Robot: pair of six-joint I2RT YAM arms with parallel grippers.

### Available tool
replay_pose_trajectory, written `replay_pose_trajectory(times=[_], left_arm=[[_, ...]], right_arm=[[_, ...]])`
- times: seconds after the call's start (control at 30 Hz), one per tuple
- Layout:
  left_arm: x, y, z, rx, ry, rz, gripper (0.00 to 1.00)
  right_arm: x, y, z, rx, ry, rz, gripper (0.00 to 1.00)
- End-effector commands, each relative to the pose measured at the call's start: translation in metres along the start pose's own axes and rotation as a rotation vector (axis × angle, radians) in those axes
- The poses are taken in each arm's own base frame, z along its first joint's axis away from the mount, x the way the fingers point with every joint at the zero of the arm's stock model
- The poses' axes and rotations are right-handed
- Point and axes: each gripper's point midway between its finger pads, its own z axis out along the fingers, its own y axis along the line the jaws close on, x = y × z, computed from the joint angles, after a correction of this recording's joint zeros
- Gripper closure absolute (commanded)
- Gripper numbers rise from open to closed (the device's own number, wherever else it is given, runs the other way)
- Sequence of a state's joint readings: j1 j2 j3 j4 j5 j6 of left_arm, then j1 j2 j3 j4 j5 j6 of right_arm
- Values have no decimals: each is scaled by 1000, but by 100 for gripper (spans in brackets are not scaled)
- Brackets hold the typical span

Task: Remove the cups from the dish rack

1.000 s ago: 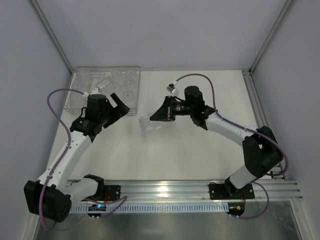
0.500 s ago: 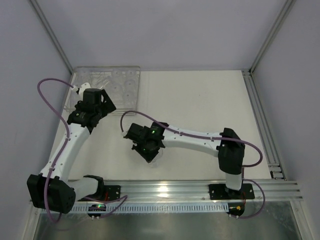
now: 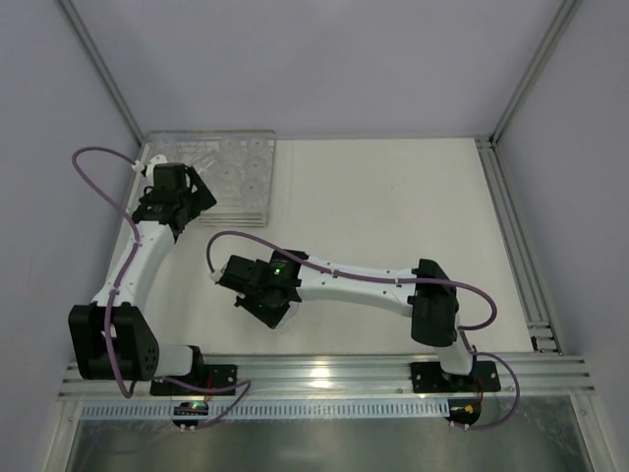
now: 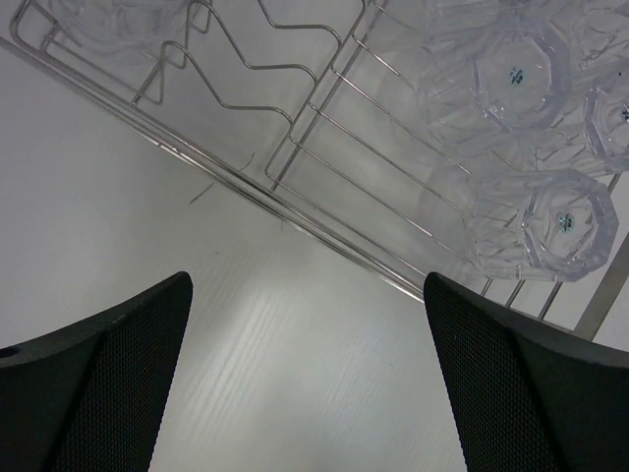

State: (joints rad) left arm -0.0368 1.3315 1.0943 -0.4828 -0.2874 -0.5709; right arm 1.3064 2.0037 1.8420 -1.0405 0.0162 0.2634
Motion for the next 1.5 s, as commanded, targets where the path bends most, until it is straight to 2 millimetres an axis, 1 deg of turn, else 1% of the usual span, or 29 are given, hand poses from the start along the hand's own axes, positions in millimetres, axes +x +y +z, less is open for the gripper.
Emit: replay_pose_trajectory(times=[0.0,0.07,0.17,0.3,0.43,0.47,0.5,0.53,0.6,0.63,0.7,0.73,0.8,0.87,0.9,0.93,1.0,1.03,1.07,1.13,1.17,1.2,1.23,1.27,1.33,1.37,1.4,1.43,1.47], left_arm=[[-30,-19,8,77,-71,-30,0],[-27,-19,18,78,-51,-21,0],[-21,-23,33,77,-22,-6,0],[-13,-34,47,110,20,-27,0],[-14,-43,53,140,20,-61,0],[-17,-45,56,142,18,-58,0],[-18,-46,58,138,22,-54,0],[-20,-46,59,135,20,-50,0],[-26,-50,61,134,15,-45,0],[-29,-52,62,136,12,-50,0],[-35,-60,61,160,7,-62,0],[-34,-61,64,163,14,-64,0],[-38,-67,65,179,15,-70,0],[-45,-73,64,195,9,-74,0],[-48,-74,63,201,9,-74,0],[-54,-80,60,225,4,-76,0],[-59,-86,54,250,1,-79,0],[-59,-88,52,258,9,-81,0],[-63,-94,45,285,13,-81,0],[-62,-93,40,283,30,-76,0],[-65,-96,37,293,24,-67,0],[-66,-102,35,326,18,-48,0],[-68,-104,36,332,11,-47,0],[-65,-107,42,334,12,-14,0],[-66,-111,50,325,18,26,0],[-71,-114,53,301,5,78,0],[-61,-114,68,277,32,120,0],[-57,-115,76,260,38,154,0],[-54,-122,79,249,36,195,0]], right_arm=[[-4,2,2,7,-2,-27,96],[0,-1,11,27,26,-28,96],[4,1,21,17,50,-31,96],[0,11,25,-34,44,-27,96],[-2,15,23,-56,36,-24,96],[-3,16,22,-58,33,-22,95],[-3,17,19,-65,29,-24,89],[-4,18,18,-68,25,-24,73],[-6,22,11,-88,10,-26,67],[-7,22,9,-92,6,-25,57],[-8,23,5,-93,-1,-28,54],[-9,23,1,-97,-7,-26,48],[-15,23,-10,-95,-32,-21,42],[-26,23,-34,-99,-106,-13,37],[-34,22,-43,-95,-150,-5,32],[-41,22,-67,-103,-216,2,28],[-51,21,-88,-111,-293,14,20],[-57,9,-98,-60,-335,36,18],[-59,6,-114,-56,-375,44,18],[-63,-6,-127,-17,-416,70,16],[-65,-15,-139,-2,-445,92,15],[-66,-30,-142,45,-461,132,14],[-66,-30,-149,40,-478,134,13],[-68,-49,-161,92,-522,196,10],[-69,-70,-173,135,-568,277,0],[-68,-88,-175,159,-581,340,0],[-66,-97,-191,157,-623,376,0],[-65,-104,-196,155,-646,406,0],[-60,-112,-192,158,-643,429,0]])
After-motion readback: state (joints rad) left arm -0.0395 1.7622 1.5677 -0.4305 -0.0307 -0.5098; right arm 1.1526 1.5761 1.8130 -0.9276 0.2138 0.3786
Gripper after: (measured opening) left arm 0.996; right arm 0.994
